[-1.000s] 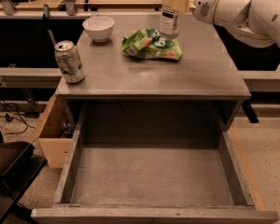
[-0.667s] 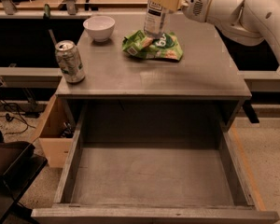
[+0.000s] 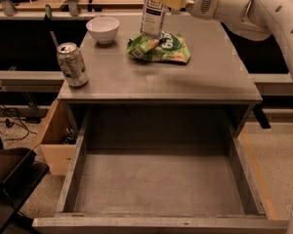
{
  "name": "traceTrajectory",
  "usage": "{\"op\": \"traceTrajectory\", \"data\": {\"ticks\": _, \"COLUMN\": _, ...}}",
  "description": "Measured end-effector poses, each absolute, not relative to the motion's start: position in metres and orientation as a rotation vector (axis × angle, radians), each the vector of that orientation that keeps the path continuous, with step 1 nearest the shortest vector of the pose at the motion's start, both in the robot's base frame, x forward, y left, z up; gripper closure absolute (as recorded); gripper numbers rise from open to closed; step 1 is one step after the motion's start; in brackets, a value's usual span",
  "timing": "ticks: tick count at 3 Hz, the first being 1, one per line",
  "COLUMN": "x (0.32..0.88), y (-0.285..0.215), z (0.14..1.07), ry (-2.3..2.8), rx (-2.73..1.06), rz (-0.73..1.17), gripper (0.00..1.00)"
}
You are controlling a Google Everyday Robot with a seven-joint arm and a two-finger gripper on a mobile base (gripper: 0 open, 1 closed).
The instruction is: Move blue plastic bottle near 7up can
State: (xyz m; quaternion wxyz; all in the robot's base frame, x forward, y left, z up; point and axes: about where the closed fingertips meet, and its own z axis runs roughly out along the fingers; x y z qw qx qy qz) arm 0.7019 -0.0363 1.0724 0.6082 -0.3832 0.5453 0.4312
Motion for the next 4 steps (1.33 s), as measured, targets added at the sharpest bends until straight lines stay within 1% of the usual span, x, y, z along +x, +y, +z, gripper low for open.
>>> {"op": "traceTrajectory", "data": {"ticks": 1, "x": 0.700, "y": -0.027, "z": 1.064, "ry": 1.283, "rx": -0.904, "rz": 0.977, "gripper": 1.00}}
{"op": "traceTrajectory", "data": {"ticks": 4, "x": 0.674, "y": 0.054, "z": 1.000, "ry": 1.322, "rx": -1.035, "rz": 0.995, "gripper": 1.00}}
